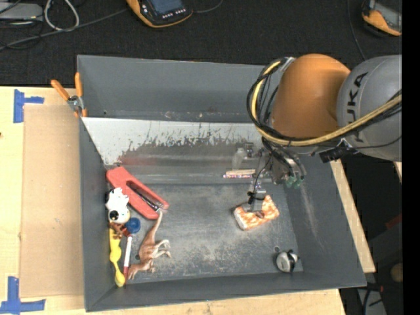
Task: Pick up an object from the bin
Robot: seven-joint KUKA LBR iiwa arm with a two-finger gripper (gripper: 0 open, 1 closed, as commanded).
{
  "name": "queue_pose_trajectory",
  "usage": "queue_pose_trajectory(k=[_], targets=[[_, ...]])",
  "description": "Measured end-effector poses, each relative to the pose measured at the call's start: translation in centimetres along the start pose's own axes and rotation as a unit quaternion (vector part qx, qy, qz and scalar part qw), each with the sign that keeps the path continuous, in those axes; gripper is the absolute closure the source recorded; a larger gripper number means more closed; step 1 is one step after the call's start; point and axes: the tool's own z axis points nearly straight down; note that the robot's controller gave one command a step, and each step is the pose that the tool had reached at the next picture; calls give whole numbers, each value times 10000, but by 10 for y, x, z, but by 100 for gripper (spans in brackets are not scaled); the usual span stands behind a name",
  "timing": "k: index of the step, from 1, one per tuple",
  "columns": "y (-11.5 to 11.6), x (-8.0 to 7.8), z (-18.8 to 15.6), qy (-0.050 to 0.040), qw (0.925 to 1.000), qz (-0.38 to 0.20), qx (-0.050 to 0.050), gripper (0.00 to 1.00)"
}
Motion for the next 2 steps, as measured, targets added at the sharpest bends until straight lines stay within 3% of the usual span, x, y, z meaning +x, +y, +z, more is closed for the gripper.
queue_pose_trajectory(k=[1, 2], targets=[[0, -1, -5, -40, 10000, 0, 0, 0], [-47, 52, 23, -27, 9987, -510, -1, 0]])
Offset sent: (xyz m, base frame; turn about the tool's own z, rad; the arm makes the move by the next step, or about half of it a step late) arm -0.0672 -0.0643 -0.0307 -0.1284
